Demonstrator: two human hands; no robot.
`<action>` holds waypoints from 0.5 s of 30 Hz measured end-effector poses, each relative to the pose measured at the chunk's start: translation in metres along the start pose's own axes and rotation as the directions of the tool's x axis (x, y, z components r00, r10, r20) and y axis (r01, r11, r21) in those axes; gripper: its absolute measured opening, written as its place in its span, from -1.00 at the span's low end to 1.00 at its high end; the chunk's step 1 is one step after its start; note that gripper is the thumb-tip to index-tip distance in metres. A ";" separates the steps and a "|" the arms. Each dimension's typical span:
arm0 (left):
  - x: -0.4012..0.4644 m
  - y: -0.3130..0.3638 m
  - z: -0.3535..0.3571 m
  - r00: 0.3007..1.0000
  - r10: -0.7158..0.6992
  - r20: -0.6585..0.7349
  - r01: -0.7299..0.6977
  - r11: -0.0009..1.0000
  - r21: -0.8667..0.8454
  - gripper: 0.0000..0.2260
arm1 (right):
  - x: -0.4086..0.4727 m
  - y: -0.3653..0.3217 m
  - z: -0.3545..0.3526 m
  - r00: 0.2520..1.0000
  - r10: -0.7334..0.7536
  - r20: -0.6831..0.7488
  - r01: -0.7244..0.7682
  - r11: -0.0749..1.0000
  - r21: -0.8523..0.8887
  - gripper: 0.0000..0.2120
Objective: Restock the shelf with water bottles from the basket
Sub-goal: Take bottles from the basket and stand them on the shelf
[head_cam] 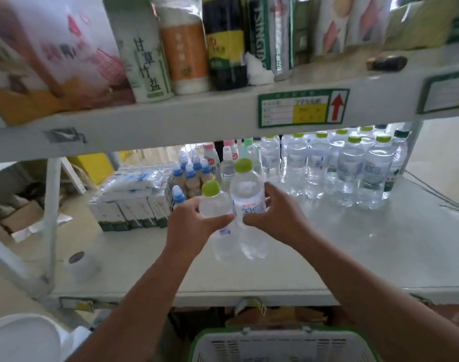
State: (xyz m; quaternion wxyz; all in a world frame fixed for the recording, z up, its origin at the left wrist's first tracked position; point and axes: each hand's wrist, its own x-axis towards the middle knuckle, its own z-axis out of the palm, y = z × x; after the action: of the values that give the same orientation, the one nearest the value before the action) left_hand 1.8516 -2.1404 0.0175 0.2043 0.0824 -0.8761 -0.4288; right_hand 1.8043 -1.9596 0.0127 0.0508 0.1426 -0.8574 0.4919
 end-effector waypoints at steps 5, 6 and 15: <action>0.030 -0.015 0.014 0.998 -0.061 -0.016 0.061 0.998 -0.036 -0.64 | 0.030 0.010 0.025 0.999 0.005 -0.041 -0.005 1.000 0.008 -0.49; 0.033 -0.019 0.017 0.996 -0.083 -0.012 0.083 0.996 -0.046 -0.64 | 0.033 0.013 0.030 0.999 0.013 -0.048 -0.013 1.000 0.003 -0.50; 0.049 -0.041 0.035 0.992 -0.124 -0.025 0.124 0.992 -0.002 -0.63 | 0.057 0.040 0.050 0.997 0.074 0.007 -0.074 0.996 -0.045 -0.53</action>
State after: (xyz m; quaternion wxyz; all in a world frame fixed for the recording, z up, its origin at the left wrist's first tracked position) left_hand 1.7905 -2.1561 -0.0198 0.1881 0.1418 -0.8666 -0.4399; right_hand 1.7405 -1.9946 -0.0325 0.0320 0.1116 -0.8731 0.4734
